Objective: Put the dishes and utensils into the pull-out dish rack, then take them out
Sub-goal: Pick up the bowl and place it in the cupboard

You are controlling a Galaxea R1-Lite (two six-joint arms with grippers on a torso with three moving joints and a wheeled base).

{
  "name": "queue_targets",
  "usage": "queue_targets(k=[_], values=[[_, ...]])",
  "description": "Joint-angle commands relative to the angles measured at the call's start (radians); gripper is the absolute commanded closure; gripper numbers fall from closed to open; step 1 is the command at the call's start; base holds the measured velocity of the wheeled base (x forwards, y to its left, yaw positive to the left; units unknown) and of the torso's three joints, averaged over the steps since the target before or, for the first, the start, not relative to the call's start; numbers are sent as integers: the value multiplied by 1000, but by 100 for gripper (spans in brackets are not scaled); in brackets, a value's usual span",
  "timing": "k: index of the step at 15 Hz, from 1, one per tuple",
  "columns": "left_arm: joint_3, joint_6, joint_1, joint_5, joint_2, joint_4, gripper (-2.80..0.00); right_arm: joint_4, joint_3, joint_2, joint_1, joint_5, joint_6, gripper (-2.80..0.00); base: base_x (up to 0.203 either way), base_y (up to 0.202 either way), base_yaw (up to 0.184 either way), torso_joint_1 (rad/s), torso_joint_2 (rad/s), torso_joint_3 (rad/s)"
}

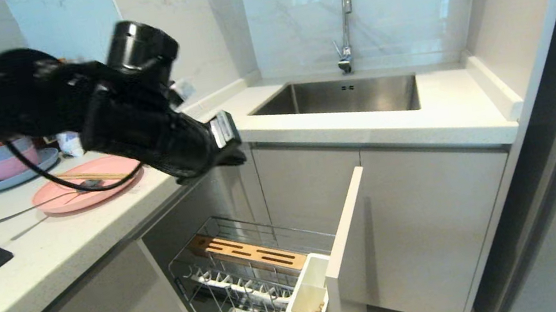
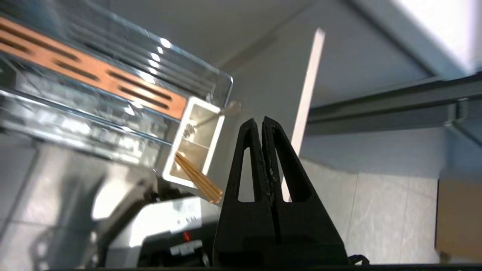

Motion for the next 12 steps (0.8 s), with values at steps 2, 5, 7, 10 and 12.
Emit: queue_targets(k=[2,5,7,10,12], values=[[1,82,34,-4,-250,66,0,0,0,0,0,0,0,0,0,0,0,0,0,0],[12,197,137,-60,-451,112,0,1,0,0,0,0,-1,0,0,0,0,0,0,0],[30,276,262,-174,-587,120,0,-1,0,0,0,0,0,0,0,0,0,0,0,0],[56,366,462,-365,-777,125,0,-1,0,0,0,0,-1,0,0,0,0,0,0,0],[95,391,558,-464,-915,130,0,0,0,0,0,0,-1,0,0,0,0,0,0,0]])
